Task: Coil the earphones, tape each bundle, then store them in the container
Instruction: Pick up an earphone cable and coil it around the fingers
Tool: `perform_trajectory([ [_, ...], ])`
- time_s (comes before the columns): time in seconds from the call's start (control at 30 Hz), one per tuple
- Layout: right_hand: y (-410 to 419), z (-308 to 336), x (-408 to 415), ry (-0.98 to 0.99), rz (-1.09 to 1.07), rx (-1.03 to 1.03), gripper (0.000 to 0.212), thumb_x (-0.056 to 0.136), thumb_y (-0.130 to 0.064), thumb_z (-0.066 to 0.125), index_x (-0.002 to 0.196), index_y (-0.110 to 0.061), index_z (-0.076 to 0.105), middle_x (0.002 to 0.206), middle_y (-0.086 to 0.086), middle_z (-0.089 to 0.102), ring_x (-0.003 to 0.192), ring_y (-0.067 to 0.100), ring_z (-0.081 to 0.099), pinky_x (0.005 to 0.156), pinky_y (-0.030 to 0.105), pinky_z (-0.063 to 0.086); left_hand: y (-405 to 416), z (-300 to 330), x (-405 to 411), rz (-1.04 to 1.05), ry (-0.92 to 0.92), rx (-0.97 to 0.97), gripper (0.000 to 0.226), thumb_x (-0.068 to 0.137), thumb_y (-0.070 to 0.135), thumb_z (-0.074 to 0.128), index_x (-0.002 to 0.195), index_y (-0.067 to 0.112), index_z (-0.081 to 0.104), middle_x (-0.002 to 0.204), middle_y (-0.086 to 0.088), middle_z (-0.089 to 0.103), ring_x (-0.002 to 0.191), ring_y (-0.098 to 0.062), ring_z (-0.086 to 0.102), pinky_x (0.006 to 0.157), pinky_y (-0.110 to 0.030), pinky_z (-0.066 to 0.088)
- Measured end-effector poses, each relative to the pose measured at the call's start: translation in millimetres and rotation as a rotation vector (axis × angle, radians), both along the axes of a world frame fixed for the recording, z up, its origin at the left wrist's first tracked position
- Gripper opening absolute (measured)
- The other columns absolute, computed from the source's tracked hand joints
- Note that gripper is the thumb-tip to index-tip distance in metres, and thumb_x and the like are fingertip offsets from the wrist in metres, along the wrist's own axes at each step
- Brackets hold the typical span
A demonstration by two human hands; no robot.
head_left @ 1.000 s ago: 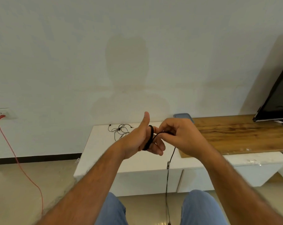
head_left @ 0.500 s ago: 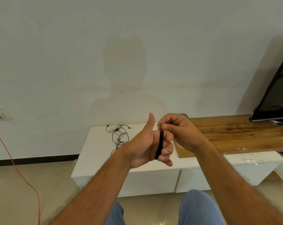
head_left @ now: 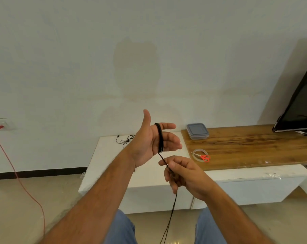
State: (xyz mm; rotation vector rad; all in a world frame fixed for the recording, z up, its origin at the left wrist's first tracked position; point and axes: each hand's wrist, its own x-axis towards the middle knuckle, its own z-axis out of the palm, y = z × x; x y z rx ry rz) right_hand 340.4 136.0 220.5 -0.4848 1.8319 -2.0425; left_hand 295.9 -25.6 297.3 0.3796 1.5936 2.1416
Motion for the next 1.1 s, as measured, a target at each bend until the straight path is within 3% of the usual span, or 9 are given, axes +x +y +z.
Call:
perform_trajectory([
  [0.07,2.0,9.8,3.0,0.02,0.023,0.058,0.026,0.098,-0.024,0.054,0.114,-0.007,0.064,0.073,0.006,0.062,0.051,0.017,0.053,0.048,0.026,0.049,-2.8,-3.9,-2.8,0.034,0.037,-0.073,0.093,0.077,0.078,0.006,0.115,0.007,0.054,0.088,-0.019,0.071,0.094,-0.039,0.069,0.1,-0.048,0.048],
  [0.17,5.3,23.4,4.3,0.042,0.04,0.188,0.019,0.092,-0.01,0.064,0.111,-0.01,0.067,0.065,0.002,0.06,0.048,0.016,0.049,0.046,0.026,0.048,-5.0,-7.4,-4.3,0.067,0.07,-0.167,0.094,0.078,0.076,0.004,0.119,0.007,0.053,0.1,-0.026,0.07,0.103,-0.039,0.067,0.105,-0.049,0.045],
  [0.33,11.0,51.8,2.3,0.22,-0.067,0.559,0.01,0.087,-0.016,0.07,0.097,-0.018,0.072,0.058,-0.008,0.058,0.049,0.009,0.05,0.046,0.022,0.045,-4.4,-10.1,0.7,0.023,0.052,-0.383,0.094,0.074,0.077,0.004,0.116,0.011,0.056,0.099,-0.017,0.073,0.091,-0.025,0.071,0.086,-0.033,0.054],
  [0.43,15.5,67.4,-3.5,0.392,-0.114,0.741,0.006,0.086,-0.021,0.068,0.086,-0.025,0.073,0.058,-0.015,0.061,0.052,0.0,0.051,0.052,0.018,0.042,-4.4,-15.0,5.1,-0.076,0.022,-0.409,0.099,0.078,0.078,0.005,0.117,0.003,0.057,0.095,-0.017,0.069,0.08,-0.021,0.068,0.09,-0.04,0.054],
  [0.53,18.9,81.7,-10.5,0.513,-0.12,0.819,0.007,0.085,-0.021,0.067,0.084,-0.027,0.072,0.071,-0.009,0.069,0.063,0.007,0.061,0.061,0.029,0.053,-3.2,-16.9,12.0,-0.181,0.026,-0.397,0.102,0.082,0.077,0.002,0.114,-0.003,0.056,0.094,-0.02,0.069,0.084,-0.028,0.069,0.094,-0.047,0.05],
  [0.67,22.1,98.9,-19.8,0.552,-0.089,0.748,0.01,0.085,-0.011,0.067,0.086,-0.02,0.072,0.076,-0.004,0.072,0.073,0.01,0.068,0.07,0.025,0.056,0.4,-13.6,18.9,-0.211,-0.042,-0.35,0.093,0.083,0.077,0.006,0.106,0.004,0.057,0.079,-0.014,0.066,0.069,-0.026,0.065,0.077,-0.038,0.056],
  [0.77,23.7,106.8,-29.0,0.52,-0.057,0.636,0.013,0.085,-0.002,0.067,0.088,-0.014,0.073,0.079,-0.001,0.073,0.076,0.008,0.068,0.07,0.017,0.052,3.1,-10.7,22.8,-0.246,-0.08,-0.301,0.085,0.084,0.077,0.006,0.091,0.008,0.056,0.068,-0.01,0.06,0.059,-0.025,0.059,0.076,-0.04,0.054],
  [0.93,22.9,101.4,-41.3,0.423,-0.009,0.349,0.016,0.084,0.01,0.065,0.092,-0.001,0.072,0.083,0.009,0.072,0.078,0.015,0.068,0.076,0.023,0.055,6.1,-8.5,26.7,-0.292,-0.161,-0.132,0.082,0.083,0.08,0.01,0.074,0.013,0.057,0.056,-0.006,0.052,0.047,-0.022,0.049,0.072,-0.039,0.053],
  [1.1,19.8,79.6,-43.8,0.325,-0.02,0.091,0.017,0.082,0.001,0.067,0.083,-0.014,0.076,0.077,0.004,0.07,0.075,0.014,0.066,0.072,0.024,0.054,5.1,-3.9,31.0,-0.355,-0.176,0.023,0.077,0.082,0.079,0.013,0.072,0.016,0.057,0.051,0.0,0.04,0.041,-0.015,0.041,0.065,-0.036,0.053],
])
